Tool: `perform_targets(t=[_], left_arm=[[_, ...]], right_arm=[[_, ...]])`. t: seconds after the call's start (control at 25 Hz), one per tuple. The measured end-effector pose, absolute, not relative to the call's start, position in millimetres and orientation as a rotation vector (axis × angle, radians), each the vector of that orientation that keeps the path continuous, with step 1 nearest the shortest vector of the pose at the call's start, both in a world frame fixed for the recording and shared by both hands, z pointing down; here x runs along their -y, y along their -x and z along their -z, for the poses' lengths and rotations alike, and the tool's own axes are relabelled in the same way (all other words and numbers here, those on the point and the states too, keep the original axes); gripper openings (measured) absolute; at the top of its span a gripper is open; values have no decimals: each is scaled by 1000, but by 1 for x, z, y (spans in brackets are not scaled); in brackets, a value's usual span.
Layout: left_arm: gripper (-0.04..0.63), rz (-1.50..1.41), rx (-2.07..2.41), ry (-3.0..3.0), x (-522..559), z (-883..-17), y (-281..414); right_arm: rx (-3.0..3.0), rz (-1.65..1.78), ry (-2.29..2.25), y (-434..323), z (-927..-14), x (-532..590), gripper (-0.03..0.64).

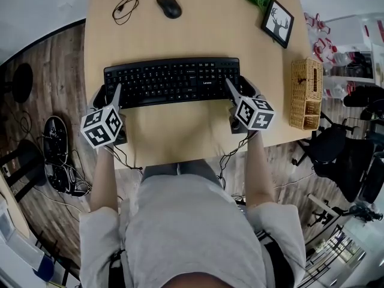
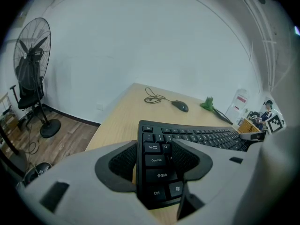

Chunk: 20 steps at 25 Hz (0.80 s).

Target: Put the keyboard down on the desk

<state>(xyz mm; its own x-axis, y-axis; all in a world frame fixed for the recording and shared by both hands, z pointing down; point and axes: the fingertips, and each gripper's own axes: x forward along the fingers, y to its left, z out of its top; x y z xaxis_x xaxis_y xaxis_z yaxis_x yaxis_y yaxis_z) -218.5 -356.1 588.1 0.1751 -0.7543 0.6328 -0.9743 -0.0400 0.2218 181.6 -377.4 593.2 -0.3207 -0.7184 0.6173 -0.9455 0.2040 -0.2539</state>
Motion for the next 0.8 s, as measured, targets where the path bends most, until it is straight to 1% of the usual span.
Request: perform_targets(t=[0.8], left_arm=[[232,-505,1603,-1825,358,-610,221]], right_arm=[[2052,-899,-1521,-178,-618,376,236]])
